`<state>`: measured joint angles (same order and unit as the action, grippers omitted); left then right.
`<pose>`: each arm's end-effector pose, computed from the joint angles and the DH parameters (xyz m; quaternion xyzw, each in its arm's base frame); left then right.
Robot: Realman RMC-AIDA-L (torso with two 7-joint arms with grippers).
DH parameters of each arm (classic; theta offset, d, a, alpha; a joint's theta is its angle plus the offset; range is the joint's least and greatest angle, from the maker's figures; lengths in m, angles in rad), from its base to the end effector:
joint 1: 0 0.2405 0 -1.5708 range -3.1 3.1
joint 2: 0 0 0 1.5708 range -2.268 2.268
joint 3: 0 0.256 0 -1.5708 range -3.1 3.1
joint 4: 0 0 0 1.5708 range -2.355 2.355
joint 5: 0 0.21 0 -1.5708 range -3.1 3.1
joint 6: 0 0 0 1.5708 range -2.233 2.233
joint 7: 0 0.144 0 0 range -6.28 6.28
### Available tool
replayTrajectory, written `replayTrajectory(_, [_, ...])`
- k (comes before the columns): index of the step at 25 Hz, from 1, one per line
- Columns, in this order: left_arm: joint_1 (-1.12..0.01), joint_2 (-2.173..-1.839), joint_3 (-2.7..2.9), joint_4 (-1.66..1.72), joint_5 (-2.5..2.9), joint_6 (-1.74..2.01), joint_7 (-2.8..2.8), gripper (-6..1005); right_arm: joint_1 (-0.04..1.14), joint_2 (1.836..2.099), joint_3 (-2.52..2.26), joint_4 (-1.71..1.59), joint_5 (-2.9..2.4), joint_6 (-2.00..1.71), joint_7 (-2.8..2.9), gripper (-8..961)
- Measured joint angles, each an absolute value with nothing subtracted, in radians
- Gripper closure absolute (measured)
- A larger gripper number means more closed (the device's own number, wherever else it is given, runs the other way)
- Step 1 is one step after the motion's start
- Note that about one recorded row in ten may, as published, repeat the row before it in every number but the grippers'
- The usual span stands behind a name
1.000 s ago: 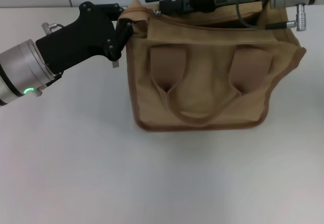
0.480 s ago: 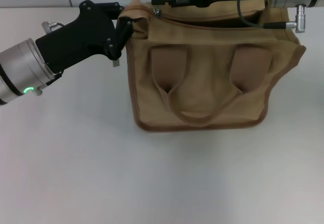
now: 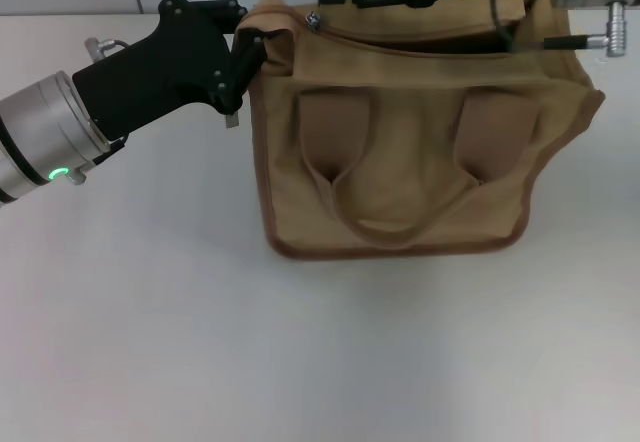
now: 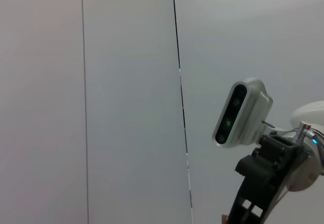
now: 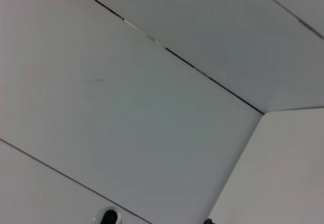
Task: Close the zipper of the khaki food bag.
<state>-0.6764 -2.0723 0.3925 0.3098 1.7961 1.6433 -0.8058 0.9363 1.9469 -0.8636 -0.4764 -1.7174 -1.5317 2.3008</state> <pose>-0.2139 0.3524 -0.0011 -0.8696 -0.0376 -0.4287 0.2419 0.1163 0.4169 0.0204 0.8248 -0.4707 -0.3041 0.0749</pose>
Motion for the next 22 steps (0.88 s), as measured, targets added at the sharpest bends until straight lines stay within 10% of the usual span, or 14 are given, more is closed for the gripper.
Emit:
replayTrajectory(9, [-0.677, -2.072, 0.393, 0.310, 1.796, 1.643, -0.806, 989, 0.921, 1.924, -0.873, -0.725, -1.864, -1.583, 2.039, 132])
replayTrajectory(22, [-0.678, -2.072, 0.393, 0.303, 1.796, 1.643, -0.813, 990, 0.929, 1.982, -0.987, -1.049, -2.112, -1.526, 1.694, 133])
